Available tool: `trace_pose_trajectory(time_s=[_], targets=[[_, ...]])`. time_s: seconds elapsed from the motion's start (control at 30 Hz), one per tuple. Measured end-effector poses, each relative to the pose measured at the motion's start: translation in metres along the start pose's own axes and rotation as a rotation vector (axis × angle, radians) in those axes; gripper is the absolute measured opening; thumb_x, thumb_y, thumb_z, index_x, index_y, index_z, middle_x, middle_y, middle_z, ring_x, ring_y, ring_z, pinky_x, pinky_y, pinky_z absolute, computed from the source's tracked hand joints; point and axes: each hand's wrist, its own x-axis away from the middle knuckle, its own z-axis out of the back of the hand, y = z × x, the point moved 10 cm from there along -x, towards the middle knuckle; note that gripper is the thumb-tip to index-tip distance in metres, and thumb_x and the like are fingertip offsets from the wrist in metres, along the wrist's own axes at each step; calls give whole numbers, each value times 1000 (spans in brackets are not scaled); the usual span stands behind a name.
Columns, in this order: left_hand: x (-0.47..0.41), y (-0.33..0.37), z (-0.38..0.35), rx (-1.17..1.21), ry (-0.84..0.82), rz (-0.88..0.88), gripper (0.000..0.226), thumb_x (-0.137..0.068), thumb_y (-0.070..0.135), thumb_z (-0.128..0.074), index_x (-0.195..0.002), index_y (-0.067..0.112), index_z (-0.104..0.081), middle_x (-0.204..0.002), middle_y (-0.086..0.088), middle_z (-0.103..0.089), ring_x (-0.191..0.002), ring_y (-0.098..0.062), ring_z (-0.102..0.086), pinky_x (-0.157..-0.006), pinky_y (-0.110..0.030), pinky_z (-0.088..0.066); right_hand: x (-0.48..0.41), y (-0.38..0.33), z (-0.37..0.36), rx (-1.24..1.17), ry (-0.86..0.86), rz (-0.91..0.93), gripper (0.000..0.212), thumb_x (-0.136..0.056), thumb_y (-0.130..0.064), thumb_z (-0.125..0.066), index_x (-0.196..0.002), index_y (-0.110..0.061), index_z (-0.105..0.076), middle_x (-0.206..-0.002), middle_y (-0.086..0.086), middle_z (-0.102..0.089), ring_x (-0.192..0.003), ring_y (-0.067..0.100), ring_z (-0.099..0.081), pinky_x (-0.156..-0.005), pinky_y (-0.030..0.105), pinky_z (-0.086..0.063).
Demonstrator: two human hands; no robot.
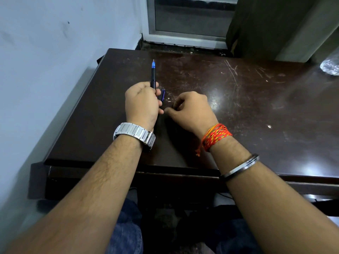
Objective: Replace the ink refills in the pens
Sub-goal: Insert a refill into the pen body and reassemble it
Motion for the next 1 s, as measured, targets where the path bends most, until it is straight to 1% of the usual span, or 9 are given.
trace_pose_trajectory(time_s=[0.07,0.13,0.23,0.3,0.33,0.4,0.47,0.63,1.0], targets=[[1,-2,-3,12,-20,8,28,-82,-1,-43,-78,14,-67,-71,-5,-63,-45,-13,-51,-39,-23,-42,-1,6,-6,30,-27,-35,27,-75,-31,-79,-86,-10,-67,-83,2,-63,-78,18,-57,-67,25,-43],[2,-4,-7,22,-48,19,27,-82,-1,-45,-78,13,-67,-69,-4,-62,-45,-13,-52,-39,-24,-44,-3,11,-4,22,-1,-78,22,-75,-24,-75,-88,-8,-67,-89,8,-66,-80,23,-61,-64,24,-41],[5,-9,-17,34,-124,60,26,-84,-4,-45,-79,9,-67,-68,-5,-61,-45,-14,-51,-38,-24,-45,-6,18,13,-113,113,-146,20,-78,-24,-64,-79,-5,-72,-77,11,-71,-74,26,-66,-59,22,-43],[10,-12,-26,40,-190,94,25,-85,-5,-45,-80,6,-67,-67,-6,-60,-42,-14,-51,-38,-24,-44,-8,24,23,-340,181,-196,20,-81,-22,-62,-78,-6,-74,-70,8,-70,-72,24,-67,-67,27,-51],[13,-14,-30,43,-216,110,25,-85,-5,-44,-80,5,-66,-66,-6,-60,-40,-13,-50,-37,-22,-42,-9,27,26,-544,206,-217,15,-83,-16,-61,-78,-9,-73,-69,6,-68,-68,22,-66,-68,33,-55],[19,-17,-38,44,-255,136,26,-85,-6,-42,-79,5,-65,-62,-5,-59,-37,-12,-49,-36,-20,-40,-10,31,34,-974,277,-236,16,-88,-3,-60,-77,-12,-67,-71,6,-64,-60,17,-61,-58,31,-54],[24,-19,-44,26,-287,153,27,-85,-5,-42,-78,5,-66,-61,-4,-58,-38,-13,-48,-35,-20,-40,-11,34,39,-1169,305,-244,18,-90,-2,-61,-80,-16,-66,-79,7,-67,-62,15,-59,-53,25,-48],[30,-23,-51,-20,-333,167,26,-84,-3,-44,-79,4,-68,-65,-7,-60,-42,-15,-49,-37,-23,-42,-12,33,33,-1234,170,-291,12,-93,-15,-63,-86,-21,-71,-91,-2,-74,-65,8,-52,-55,24,-42],[34,-19,-52,3,-338,154,23,-85,-2,-48,-79,6,-69,-63,-5,-62,-43,-14,-51,-37,-23,-41,-10,21,19,-1206,42,-267,17,-97,-10,-56,-90,-14,-71,-101,3,-73,-71,13,-46,-63,35,-38]])
